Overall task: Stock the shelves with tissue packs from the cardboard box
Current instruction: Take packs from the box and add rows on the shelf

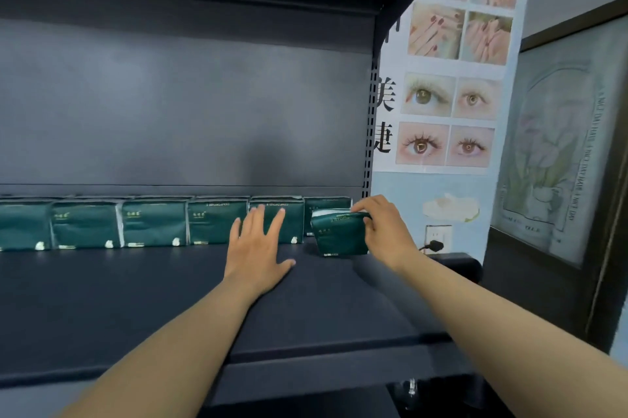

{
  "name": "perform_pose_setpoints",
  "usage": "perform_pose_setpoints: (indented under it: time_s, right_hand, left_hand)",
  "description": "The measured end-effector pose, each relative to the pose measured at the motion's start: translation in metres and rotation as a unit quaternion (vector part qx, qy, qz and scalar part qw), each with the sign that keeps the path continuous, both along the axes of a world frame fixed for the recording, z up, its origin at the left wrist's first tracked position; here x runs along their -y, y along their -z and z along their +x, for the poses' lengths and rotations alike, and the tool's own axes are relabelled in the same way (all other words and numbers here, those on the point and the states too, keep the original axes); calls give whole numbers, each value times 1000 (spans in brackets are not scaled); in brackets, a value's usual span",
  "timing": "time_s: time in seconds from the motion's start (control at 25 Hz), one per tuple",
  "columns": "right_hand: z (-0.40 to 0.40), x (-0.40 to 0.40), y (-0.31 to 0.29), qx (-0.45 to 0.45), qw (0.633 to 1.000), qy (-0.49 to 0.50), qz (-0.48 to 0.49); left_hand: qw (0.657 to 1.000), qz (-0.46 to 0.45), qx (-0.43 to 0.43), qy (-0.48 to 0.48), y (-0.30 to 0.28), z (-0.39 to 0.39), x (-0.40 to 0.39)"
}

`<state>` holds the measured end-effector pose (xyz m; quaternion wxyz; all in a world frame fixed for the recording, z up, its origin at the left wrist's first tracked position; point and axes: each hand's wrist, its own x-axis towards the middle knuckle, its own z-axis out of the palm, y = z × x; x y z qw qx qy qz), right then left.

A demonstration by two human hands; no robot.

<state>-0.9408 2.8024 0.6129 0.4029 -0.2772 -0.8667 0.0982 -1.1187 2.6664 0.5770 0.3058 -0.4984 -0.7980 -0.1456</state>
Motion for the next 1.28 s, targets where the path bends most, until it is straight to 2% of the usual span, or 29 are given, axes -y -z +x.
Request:
perform_pose_setpoints:
  time_s: [0.2,0.32,0.48,0.68,0.8,1.0,1.12,1.28]
  right_hand:
    - [-62,-74,15,22,998,-39,-37]
    - [-82,-96,30,70,997,-33,23]
    - [-86,-96,35,84,989,13,124]
    - [-74,-73,28,95,983,41,149]
    - [-60,-35,21,115,978,30,172]
    - [-30,76,21,126,975,14,181]
    - [-10,171,30,110,980,18,164]
    - [3,297,60,131,965,38,225]
  left_hand:
    - [999,0,-50,-9,-2,-44,-55]
    - [999,-7,-41,-32,1,-65,-74]
    - [997,-14,-71,-27,3,-71,-78]
    - [995,-27,-80,-48,-6,-54,-53]
    - [991,-77,-93,-65,-8,-39,-13]
    - [995,-50,-49,-76,-10,-13,101]
    - [996,-41,-51,-52,-2,3,202]
    - [994,-73,-75,-23,51,-7,349]
